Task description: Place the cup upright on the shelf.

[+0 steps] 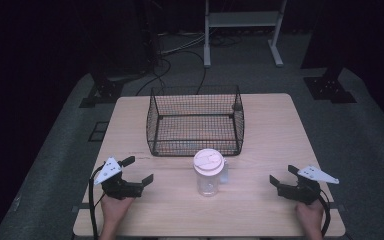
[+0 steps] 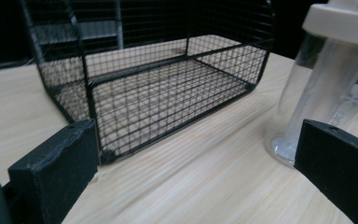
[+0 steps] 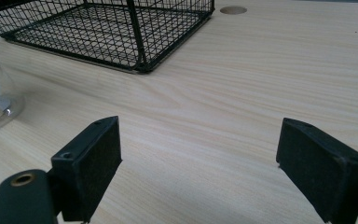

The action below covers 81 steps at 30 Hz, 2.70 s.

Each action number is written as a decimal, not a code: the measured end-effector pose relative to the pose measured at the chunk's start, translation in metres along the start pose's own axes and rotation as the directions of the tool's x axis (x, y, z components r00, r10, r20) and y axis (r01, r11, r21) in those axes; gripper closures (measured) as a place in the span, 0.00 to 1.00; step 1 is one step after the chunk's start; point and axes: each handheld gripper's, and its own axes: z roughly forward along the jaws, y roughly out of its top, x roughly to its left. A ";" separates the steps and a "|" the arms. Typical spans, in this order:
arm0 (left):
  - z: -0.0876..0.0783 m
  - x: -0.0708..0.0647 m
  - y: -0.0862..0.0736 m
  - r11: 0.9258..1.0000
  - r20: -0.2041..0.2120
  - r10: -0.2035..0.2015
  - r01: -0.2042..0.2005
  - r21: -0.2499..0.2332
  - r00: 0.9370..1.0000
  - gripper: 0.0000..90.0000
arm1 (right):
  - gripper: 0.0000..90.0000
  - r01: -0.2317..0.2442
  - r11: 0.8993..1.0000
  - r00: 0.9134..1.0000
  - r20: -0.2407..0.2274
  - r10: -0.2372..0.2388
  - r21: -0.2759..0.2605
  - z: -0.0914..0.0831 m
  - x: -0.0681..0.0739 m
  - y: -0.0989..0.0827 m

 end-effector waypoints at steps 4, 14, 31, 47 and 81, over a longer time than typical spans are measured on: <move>0.001 -0.006 0.011 1.000 0.038 0.021 -0.022 0.006 0.999 0.00 | 0.14 0.006 1.000 1.000 -0.004 -0.006 0.004 0.000 0.001 0.000; 0.000 -0.023 0.036 0.995 0.083 0.097 -0.097 -0.010 0.992 0.00 | 0.14 -0.006 1.000 1.000 -0.016 0.006 0.010 0.001 0.000 0.000; 0.013 -0.039 0.063 0.991 0.215 0.129 -0.136 0.019 0.968 0.00 | 0.14 -0.006 1.000 1.000 -0.030 0.006 0.009 0.001 -0.001 0.000; 0.031 -0.066 0.086 0.975 0.329 0.179 -0.211 0.064 0.927 0.00 | 0.14 -0.003 1.000 0.999 -0.039 0.003 0.006 0.000 -0.001 0.000; 0.080 -0.089 0.101 0.928 0.410 0.193 -0.302 0.217 0.891 0.00 | 0.14 0.003 1.000 0.999 -0.045 -0.003 0.004 0.000 0.000 0.000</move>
